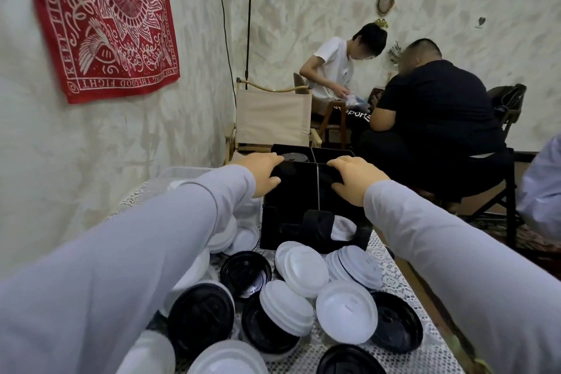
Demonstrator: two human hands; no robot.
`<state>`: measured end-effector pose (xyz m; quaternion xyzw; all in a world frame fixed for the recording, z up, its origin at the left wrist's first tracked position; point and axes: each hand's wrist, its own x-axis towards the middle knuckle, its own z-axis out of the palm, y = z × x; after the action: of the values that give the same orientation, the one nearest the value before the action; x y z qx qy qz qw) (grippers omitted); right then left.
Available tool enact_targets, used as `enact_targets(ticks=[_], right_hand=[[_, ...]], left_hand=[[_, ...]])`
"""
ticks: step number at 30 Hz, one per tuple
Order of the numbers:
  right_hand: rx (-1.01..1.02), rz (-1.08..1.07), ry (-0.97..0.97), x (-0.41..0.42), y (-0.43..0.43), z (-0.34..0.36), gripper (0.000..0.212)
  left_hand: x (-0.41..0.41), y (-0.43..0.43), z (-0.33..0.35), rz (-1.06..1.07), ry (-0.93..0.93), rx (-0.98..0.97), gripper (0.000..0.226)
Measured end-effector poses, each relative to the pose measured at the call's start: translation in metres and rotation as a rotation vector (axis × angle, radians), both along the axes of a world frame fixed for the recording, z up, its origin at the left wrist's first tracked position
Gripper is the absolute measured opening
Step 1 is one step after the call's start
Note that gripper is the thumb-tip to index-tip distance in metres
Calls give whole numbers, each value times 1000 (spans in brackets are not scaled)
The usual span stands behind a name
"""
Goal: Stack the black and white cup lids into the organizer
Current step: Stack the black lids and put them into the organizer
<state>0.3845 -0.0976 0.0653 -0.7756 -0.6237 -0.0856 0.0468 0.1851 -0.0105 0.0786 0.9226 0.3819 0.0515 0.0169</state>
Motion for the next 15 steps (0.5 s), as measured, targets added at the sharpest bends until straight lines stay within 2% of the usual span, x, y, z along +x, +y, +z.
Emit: enact_targets(ticks=[5,11,15], right_hand=[[-79,33,39,-32,-31,2,49],[-112,97,153,-78,-69,-20,50],[-129,139,160,-108,-85,-39,50]], left_hand=[[-34,-30,-10,26,58,-75,56],[-64,-69,-35,31,143,-128,52],[-80,-90,-50,32,169,-141,47]])
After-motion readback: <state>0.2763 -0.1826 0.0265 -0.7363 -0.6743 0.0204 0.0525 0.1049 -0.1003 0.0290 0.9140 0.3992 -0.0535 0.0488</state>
